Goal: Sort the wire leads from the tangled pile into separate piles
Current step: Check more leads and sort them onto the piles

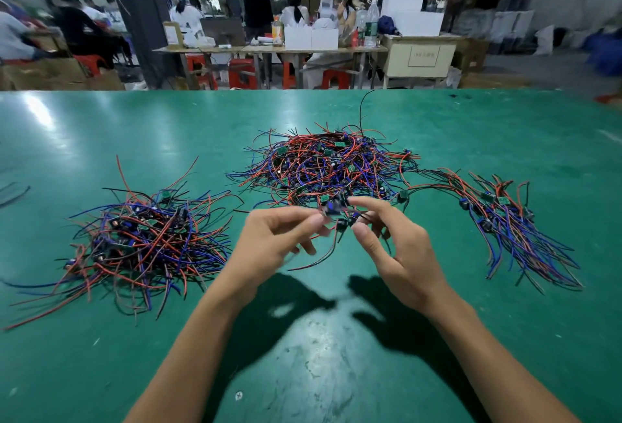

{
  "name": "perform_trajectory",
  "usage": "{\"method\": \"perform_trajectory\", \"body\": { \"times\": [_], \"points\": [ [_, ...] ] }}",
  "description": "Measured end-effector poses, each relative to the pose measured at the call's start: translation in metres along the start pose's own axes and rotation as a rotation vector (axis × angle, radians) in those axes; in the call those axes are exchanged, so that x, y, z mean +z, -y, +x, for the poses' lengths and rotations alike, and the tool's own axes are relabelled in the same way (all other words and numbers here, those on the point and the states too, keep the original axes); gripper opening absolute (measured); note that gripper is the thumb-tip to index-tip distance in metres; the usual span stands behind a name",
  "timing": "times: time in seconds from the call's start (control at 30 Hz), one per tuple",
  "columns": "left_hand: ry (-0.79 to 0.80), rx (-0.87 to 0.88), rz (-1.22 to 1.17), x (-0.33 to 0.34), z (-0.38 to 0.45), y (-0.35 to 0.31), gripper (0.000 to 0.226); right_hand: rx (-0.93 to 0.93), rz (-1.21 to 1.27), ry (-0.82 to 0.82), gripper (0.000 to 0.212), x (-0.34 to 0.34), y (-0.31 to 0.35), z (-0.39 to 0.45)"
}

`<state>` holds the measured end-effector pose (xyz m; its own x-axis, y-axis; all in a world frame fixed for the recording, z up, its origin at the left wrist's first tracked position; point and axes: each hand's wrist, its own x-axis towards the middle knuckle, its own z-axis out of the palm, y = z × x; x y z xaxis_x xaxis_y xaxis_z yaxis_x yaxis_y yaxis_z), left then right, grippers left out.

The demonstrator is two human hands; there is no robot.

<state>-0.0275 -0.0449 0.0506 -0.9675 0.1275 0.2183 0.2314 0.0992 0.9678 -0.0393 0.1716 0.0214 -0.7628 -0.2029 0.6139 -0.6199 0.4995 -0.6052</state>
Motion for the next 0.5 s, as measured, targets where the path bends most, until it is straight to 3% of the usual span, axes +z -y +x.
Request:
{"method": "perform_trajectory", "body": {
  "times": [0.17, 0.23, 0.3, 0.4, 0.5],
  "points": [
    [-0.597, 0.143, -0.164, -0.039, 0.006, -0.006, 0.015, 0.199, -0.125, 0.007, 0.066, 0.013, -0.014, -0.002],
    [-0.888, 0.186, -0.186, -0.054, 0.007, -0.006, 0.014, 0.176, -0.208, 0.131, 0.068, 0.018, -0.017, -0.005],
    [-1.125, 0.186, -0.06, -0.072, 0.004, -0.004, 0.019, 0.092, -0.3, 0.328, 0.066, 0.025, -0.017, -0.004],
    [-1.25, -0.026, 0.391, -0.092, -0.004, 0.01, 0.026, 0.074, -0.352, 0.463, 0.04, 0.03, -0.016, -0.004],
    [-1.236, -0.279, 0.749, -0.089, -0.008, 0.017, 0.027, 0.098, -0.319, 0.342, 0.017, 0.027, -0.016, -0.004]
  ]
}}
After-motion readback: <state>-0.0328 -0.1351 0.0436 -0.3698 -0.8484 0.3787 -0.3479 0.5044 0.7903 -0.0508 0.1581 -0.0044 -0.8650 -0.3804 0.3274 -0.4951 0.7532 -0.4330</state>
